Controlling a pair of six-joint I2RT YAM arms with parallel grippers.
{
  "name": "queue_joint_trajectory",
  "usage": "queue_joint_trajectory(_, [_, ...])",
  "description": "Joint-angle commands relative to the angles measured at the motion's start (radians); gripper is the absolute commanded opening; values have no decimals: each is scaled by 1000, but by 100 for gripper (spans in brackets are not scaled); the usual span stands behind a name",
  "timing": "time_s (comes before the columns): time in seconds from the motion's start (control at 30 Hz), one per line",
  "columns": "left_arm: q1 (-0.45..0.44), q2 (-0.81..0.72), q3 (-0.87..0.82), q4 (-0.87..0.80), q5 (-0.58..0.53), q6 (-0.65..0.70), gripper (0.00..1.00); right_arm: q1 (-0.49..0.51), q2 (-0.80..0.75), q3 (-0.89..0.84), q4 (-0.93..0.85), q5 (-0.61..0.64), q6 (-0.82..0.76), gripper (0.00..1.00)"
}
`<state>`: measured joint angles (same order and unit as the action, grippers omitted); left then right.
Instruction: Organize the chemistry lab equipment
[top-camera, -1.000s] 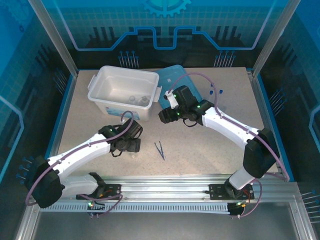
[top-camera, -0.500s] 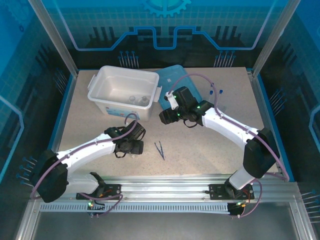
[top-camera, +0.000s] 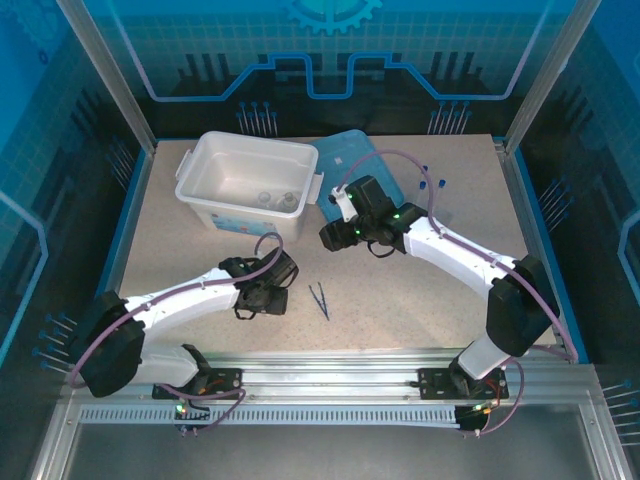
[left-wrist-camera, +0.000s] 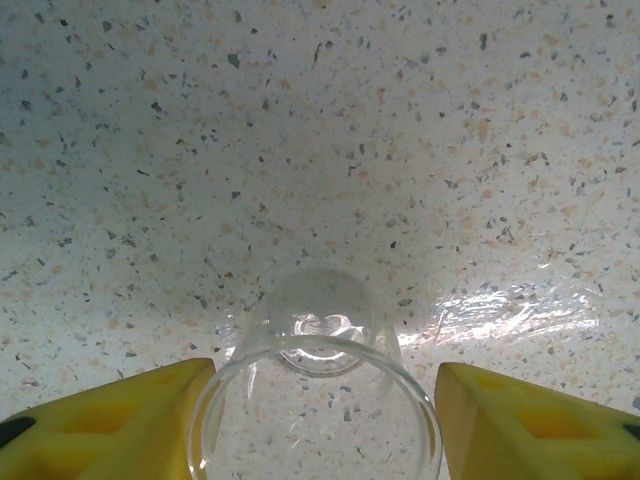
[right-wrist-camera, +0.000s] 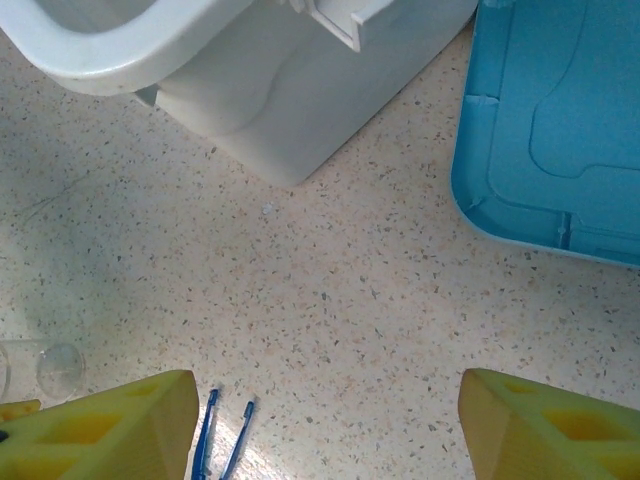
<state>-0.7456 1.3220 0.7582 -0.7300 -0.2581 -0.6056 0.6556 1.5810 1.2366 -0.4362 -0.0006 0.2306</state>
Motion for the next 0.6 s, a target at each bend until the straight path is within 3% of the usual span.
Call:
queue_joint_trajectory(0.0, [-14,9,7,-47,-25,-33,59,9,-21,-7,7,6,-2,70])
queue_joint_trajectory(0.3, [-14,-8,46,-78,-59,-28,44,9,-16,-4,8,1,-1,69])
queue_joint_trajectory(0.57, [-4,-76,231,-265,-135,46,37,2,-19,5,4,-4,1,69])
